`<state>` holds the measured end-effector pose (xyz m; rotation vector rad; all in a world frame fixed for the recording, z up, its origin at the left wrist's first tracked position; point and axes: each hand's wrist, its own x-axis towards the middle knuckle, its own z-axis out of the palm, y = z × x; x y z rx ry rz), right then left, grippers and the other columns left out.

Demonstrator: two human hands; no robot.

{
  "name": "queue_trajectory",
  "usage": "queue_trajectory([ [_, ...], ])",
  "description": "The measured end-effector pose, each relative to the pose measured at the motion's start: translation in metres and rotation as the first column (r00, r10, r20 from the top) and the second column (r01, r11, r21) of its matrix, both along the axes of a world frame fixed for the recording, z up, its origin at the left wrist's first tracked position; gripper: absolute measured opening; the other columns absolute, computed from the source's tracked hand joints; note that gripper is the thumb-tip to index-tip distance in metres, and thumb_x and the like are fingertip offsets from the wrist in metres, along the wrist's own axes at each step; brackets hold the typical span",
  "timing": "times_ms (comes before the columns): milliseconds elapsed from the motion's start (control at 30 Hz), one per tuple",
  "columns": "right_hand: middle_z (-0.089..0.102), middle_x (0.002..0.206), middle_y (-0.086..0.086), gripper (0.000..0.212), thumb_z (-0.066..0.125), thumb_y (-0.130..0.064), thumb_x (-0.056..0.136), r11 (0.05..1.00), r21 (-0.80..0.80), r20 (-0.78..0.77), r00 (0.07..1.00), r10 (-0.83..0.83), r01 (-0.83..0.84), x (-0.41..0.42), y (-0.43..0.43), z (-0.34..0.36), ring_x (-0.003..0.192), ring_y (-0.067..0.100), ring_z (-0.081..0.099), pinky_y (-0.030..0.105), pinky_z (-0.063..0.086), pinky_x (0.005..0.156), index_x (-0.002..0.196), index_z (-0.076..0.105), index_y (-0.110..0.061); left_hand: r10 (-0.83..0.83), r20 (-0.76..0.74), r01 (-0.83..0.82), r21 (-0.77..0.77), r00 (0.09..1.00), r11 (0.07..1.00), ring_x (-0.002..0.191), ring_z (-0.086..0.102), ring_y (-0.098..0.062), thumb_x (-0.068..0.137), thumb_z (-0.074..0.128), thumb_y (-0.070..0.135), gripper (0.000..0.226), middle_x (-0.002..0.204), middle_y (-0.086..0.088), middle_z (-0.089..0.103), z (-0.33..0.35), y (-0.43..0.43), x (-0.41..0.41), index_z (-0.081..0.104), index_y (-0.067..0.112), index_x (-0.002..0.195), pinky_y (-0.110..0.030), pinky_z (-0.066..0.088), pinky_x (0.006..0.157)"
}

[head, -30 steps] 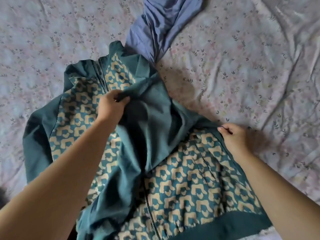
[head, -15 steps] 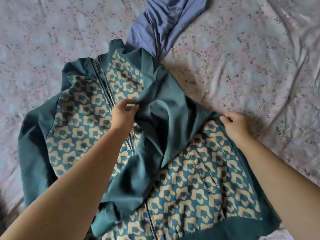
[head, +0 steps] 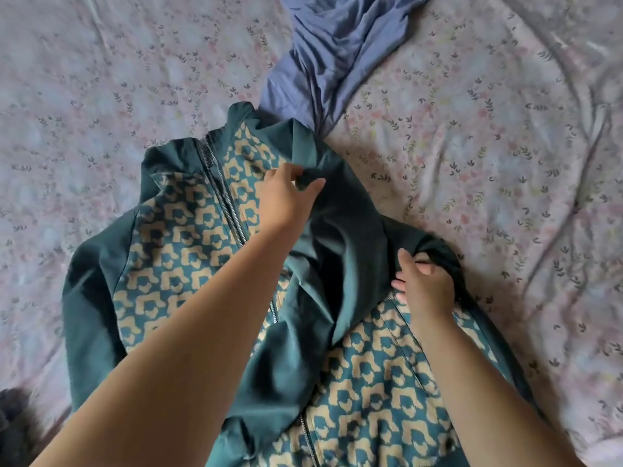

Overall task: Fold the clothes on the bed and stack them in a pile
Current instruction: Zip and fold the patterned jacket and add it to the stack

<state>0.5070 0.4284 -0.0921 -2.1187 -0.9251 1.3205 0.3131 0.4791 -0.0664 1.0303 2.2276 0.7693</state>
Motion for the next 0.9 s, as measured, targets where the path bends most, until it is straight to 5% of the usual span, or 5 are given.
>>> queue_trajectory([
  [267,0.053,0.106,0.04,0.055,0.072,-0.043,0.069,0.974,-0.159,-0.491,0.843,-0.219,0.16,-0.008,0.013,-0.01,0.091,0.056,0.05,0.055,0.049,0.086,0.088,0.053,0.005,0.101,0.148,-0.101,-0.012,0.984,0.995,0.075,0.051,-0.018,0.086,0.062,0.016,0.011,0.079,-0.002,0.057,-0.014,0.017,0.003,0.056,0.014,0.077,-0.025,0.038,0.068],
  [367,0.07,0.097,0.01,0.014,0.055,-0.022,0.09,0.921,-0.219,-0.696,0.609,-0.379,0.323,0.001,0.028,-0.014,0.087,0.025,0.067,0.033,0.055,0.077,0.097,0.061,-0.01,0.249,0.732,-0.385,0.019,0.634,0.923,0.06,0.051,-0.014,0.092,0.05,0.004,0.029,0.063,0.0,0.053,-0.013,0.005,-0.023,0.045,0.016,0.065,-0.027,0.043,0.059],
  [433,0.072,0.086,0.003,0.013,0.05,-0.018,0.09,0.912,-0.227,-0.767,0.514,-0.384,0.343,0.008,0.032,-0.02,0.078,0.017,0.069,0.03,0.058,0.067,0.088,0.062,-0.013,0.247,0.822,-0.374,-0.045,0.514,0.926,0.062,0.048,-0.013,0.095,0.041,0.0,0.032,0.065,-0.001,0.051,-0.019,-0.011,-0.04,0.041,0.015,0.066,-0.028,0.042,0.059],
  [700,0.067,0.114,0.011,0.055,0.063,-0.042,0.072,0.947,-0.277,-0.713,0.626,-0.317,0.164,0.005,0.04,-0.022,0.111,0.029,0.06,0.049,0.042,0.1,0.114,0.061,-0.006,0.235,0.638,-0.117,-0.222,0.733,0.968,0.072,0.058,-0.013,0.083,0.061,0.041,0.027,0.081,0.0,0.061,-0.012,0.032,-0.046,0.06,0.015,0.089,-0.024,0.047,0.064],
  [900,0.064,0.117,0.016,0.037,0.058,-0.012,0.086,0.904,-0.342,-0.677,0.599,-0.427,0.258,0.004,0.05,-0.028,0.097,0.027,0.065,0.035,0.053,0.079,0.12,0.052,0.002,0.185,0.323,-0.169,-0.076,0.928,0.983,0.073,0.062,-0.018,0.078,0.068,0.017,0.007,0.071,0.002,0.062,-0.009,0.077,-0.029,0.061,0.017,0.079,-0.028,0.053,0.073],
])
